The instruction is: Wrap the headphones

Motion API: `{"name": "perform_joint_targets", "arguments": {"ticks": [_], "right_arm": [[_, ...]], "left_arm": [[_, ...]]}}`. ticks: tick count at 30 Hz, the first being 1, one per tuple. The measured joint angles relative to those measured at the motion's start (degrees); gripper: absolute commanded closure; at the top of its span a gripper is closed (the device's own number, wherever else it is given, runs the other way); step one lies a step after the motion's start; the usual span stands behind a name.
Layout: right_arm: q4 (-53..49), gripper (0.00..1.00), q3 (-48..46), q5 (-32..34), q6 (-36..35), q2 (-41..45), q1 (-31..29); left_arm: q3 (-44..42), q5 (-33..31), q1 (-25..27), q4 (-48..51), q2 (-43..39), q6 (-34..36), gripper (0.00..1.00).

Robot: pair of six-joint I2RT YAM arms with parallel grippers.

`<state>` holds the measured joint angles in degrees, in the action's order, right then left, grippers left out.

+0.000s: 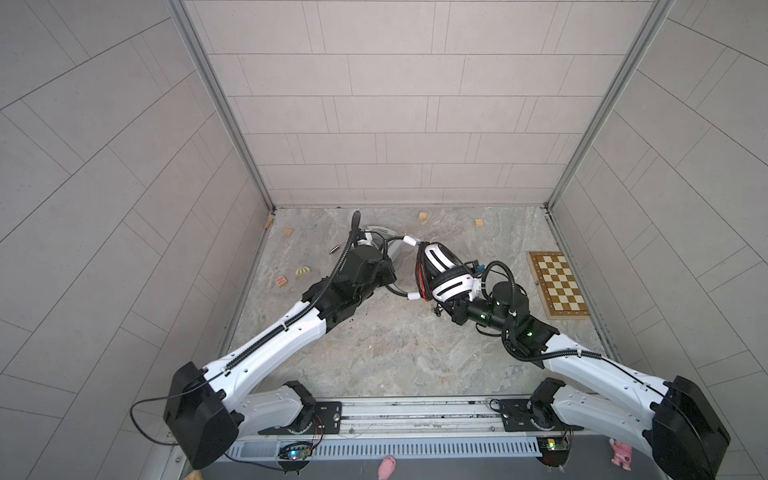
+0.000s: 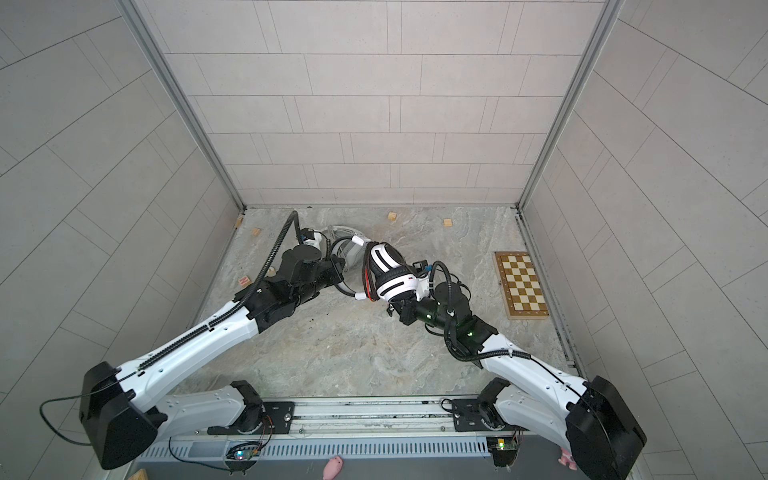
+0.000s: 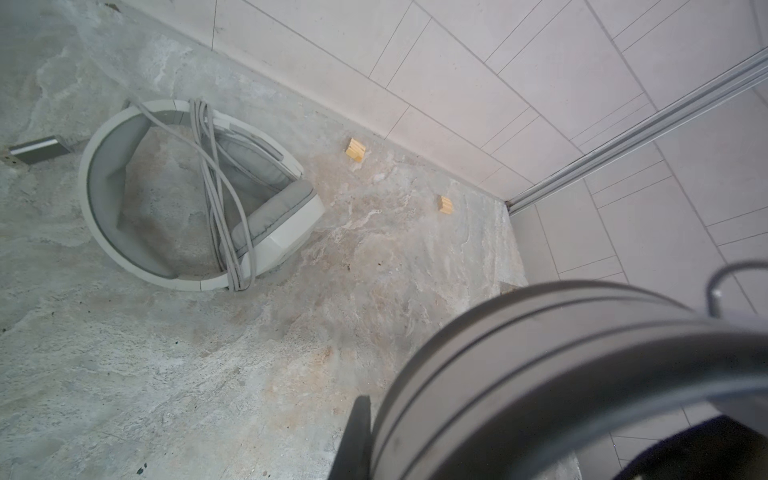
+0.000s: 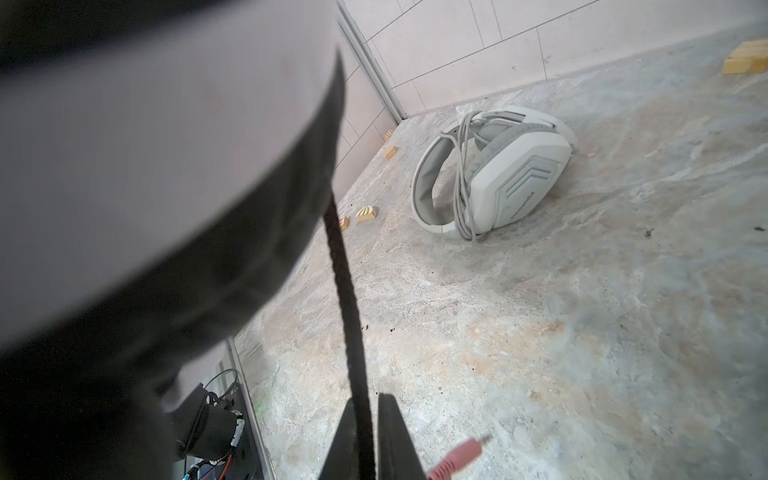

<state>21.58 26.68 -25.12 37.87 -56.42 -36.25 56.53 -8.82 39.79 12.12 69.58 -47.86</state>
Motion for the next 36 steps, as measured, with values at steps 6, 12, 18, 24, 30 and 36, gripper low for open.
{"name": "perform_joint_targets", "arguments": {"ticks": [6, 12, 18, 24, 30, 36], "right_arm": [[-1.6, 0.88, 0.0, 1.2, 2.8, 3.0, -0.8], [-5.5, 0.88, 0.1, 6.1, 2.4, 6.2, -0.8], [-9.6, 0.88, -1.7, 10.3, 2.6, 9.1, 0.8], [-12.5, 0.88, -2.7, 12.1, 2.5, 12.2, 2.8], [-17.2, 0.88, -4.8, 12.8, 2.4, 14.5, 7.4], [-22.1, 0.88, -5.2, 13.0, 1.0, 18.5, 10.7]], "left_arm": [[0.0, -1.3, 0.6, -3.5, 4.1, -2.3, 1.00], [0.2, -2.0, 1.2, -7.1, 7.9, -3.8, 1.00], [2.4, -7.6, 1.9, -8.8, 16.6, -7.5, 1.00], [4.6, -10.9, 1.9, -9.2, 28.4, -8.9, 1.00], [8.4, -10.5, 2.8, -9.3, 36.1, -9.1, 1.00], [11.5, -9.7, 3.9, -8.8, 38.1, -7.9, 1.00]]}}
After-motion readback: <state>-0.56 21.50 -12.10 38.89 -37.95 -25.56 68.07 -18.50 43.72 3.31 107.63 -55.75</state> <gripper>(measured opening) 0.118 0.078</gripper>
